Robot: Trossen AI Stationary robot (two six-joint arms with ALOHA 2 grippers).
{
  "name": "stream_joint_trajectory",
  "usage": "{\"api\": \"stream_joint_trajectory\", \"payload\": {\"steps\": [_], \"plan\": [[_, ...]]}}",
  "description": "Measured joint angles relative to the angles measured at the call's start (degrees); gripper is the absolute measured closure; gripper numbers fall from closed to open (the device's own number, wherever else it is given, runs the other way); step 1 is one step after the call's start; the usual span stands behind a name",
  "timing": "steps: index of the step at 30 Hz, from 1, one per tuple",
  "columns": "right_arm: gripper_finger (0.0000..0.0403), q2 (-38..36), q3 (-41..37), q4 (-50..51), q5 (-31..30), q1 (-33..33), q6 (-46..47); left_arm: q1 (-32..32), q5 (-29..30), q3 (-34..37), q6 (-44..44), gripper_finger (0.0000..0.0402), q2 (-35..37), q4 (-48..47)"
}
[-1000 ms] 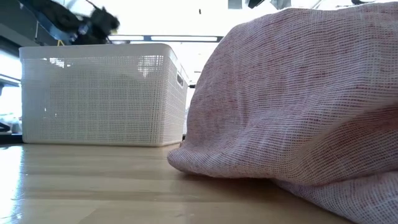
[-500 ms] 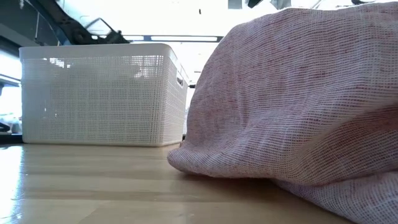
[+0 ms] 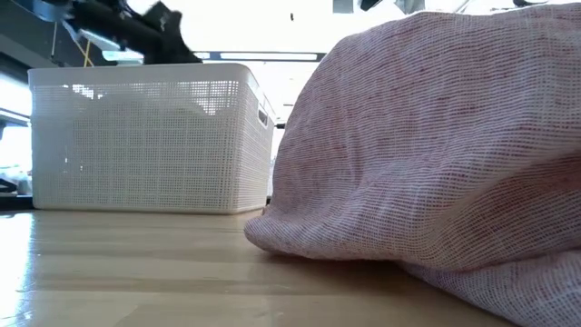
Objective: Sort clothes
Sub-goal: Put the brown polo shirt into the laundry bin, then put the pink polo shirt into the laundry bin
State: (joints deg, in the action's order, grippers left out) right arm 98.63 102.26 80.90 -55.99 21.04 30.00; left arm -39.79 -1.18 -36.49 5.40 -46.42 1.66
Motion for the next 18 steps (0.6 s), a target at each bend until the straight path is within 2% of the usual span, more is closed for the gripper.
{"api": "stream_joint_trajectory", "payload": {"steps": [5,8,14,18], "plan": [[0.0238,0.0,0.0,-0.02,0.73,0.46,-0.39,4.84,-6.42,-0.09,-3.74,0.0307,6.32,2.61],[0.0238,0.0,0.0,0.01,0.92,1.91,-3.19,9.53,-6.04,-0.09,-6.27,0.0314,8.18,4.38],[0.0238,0.0,0.0,-0.02,1.81,8.22,-8.78,20.07,2.77,-0.11,-13.62,0.0333,9.1,4.98],[0.0238,-0.48,0.0,0.59,2.6,12.11,-8.13,26.62,12.96,-0.11,-19.3,0.0343,8.95,5.01]]}}
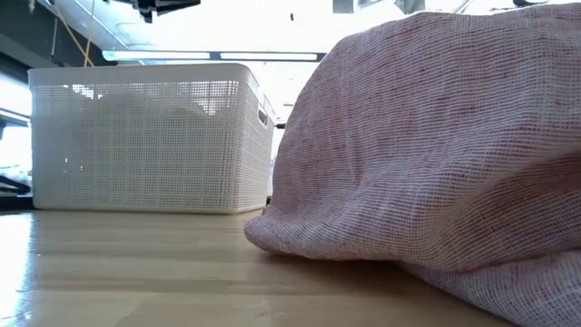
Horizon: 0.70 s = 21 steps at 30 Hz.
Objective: Sort clothes
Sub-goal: Put the pink polo shirt into the laundry bin
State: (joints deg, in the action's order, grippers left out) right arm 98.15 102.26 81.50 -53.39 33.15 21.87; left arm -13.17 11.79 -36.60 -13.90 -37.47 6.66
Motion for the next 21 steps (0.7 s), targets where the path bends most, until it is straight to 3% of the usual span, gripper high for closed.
{"api": "stream_joint_trajectory", "payload": {"steps": [4,8,16,21], "plan": [[0.0238,-2.49,-2.07,3.65,0.57,0.65,7.3,4.19,7.9,0.0,-3.48,0.0349,-0.02,-0.63],[0.0238,-10.1,-15.51,0.14,8.27,-0.22,13.4,6.35,11.23,0.0,-4.73,0.0351,-0.02,-0.67],[0.0238,-26.75,-38.68,-35.43,34.63,-6.73,7.89,6.89,12.11,0.0,-4.76,0.0351,0.0,-0.12],[0.023,-27.51,-43.71,-47.81,45.76,-11.32,7.59,6.89,12.09,-0.02,-4.75,0.0351,0.0,0.51]]}}
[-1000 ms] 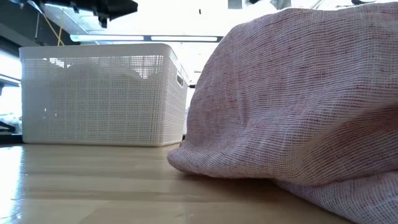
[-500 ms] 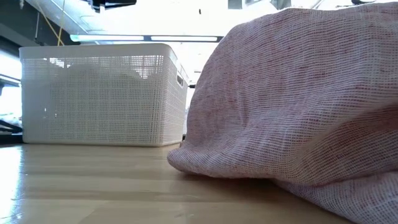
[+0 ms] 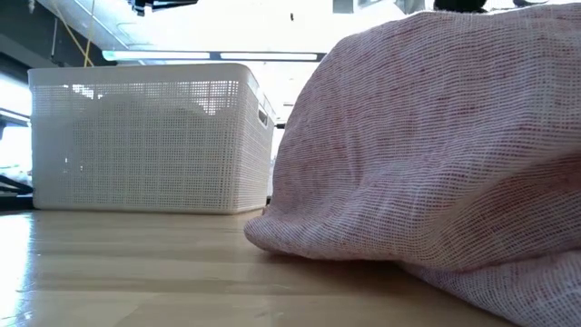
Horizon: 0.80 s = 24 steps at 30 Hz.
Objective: Sort clothes
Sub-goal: Put the pink polo shirt into the laundry bin
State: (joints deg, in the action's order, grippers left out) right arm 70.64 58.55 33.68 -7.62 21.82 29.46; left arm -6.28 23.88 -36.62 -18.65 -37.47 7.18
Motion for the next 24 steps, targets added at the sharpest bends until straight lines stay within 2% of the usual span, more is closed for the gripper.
{"api": "stream_joint_trajectory", "payload": {"steps": [3,11,14,17,24], "plan": [[0.0205,2.41,1.69,-0.03,3.62,-1.84,-1.41,0.0,-0.04,-0.02,0.38,0.0351,0.0,-0.88],[0.0085,11.78,8.0,2.97,3.49,-3.85,-9.4,-0.02,-0.04,-0.02,0.48,0.0351,-0.02,-4.31],[0.0051,16.85,8.98,3.96,3.37,-4.74,-13.15,-0.02,-0.07,-0.02,0.48,0.0351,0.0,-4.59],[0.0038,22.97,8.98,4.47,4.56,-6.43,-16.69,-0.02,-0.06,-0.02,0.48,0.0351,-0.02,-4.59],[0.0036,38.3,9.03,5.6,6.46,-13.68,-19.37,-0.02,-0.07,-0.02,0.48,0.0351,0.0,-4.58]]}}
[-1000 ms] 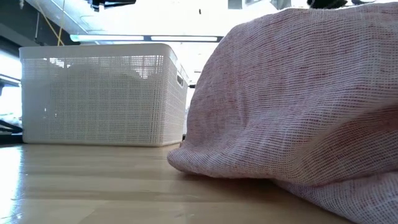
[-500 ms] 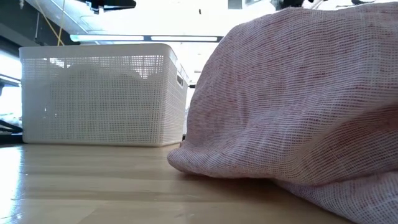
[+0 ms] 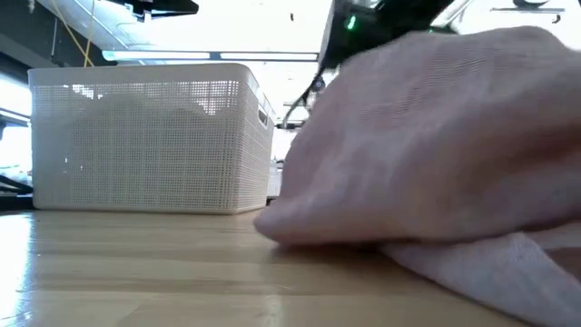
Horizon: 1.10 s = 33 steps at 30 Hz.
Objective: Sort clothes
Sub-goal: Put the pink polo shirt into the laundry bin
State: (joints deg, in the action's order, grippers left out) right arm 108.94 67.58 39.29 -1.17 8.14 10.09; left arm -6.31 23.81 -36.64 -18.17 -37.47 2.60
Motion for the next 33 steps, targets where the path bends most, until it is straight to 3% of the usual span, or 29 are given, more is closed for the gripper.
{"api": "stream_joint_trajectory", "payload": {"steps": [5,8,11,17,21,26,33], "plan": [[0.0045,5.52,0.97,0.37,1.61,-3.08,-3.18,0.0,0.0,0.0,0.0,0.0351,0.0,0.19],[0.0081,5.56,0.97,0.11,1.39,-3.25,-4.21,0.0,0.57,0.0,-0.42,0.0351,0.0,0.25],[0.0154,5.65,1.16,-0.5,0.98,-3.28,-3.14,0.0,2.28,0.0,-0.52,0.0351,0.12,0.32],[0.036,6.74,5.62,-0.92,-0.83,-2.89,1.61,-0.04,2.92,-1.58,-0.52,0.0351,1.45,-0.1],[0.0362,4.12,11.23,1.9,-6.27,-2.97,3.82,-0.04,2.93,-3.61,-0.61,0.0351,2.8,-0.63],[0.0359,-4.82,24.63,3.57,-11.37,-3.88,2.54,0.04,2.7,-6.4,-0.87,0.0351,5.1,-2.04],[0.0359,-10.39,48.32,-9.23,-11.92,-3.5,-10.49,1.83,2.13,-7.93,2.64,0.0351,10.0,-4.18]]}}
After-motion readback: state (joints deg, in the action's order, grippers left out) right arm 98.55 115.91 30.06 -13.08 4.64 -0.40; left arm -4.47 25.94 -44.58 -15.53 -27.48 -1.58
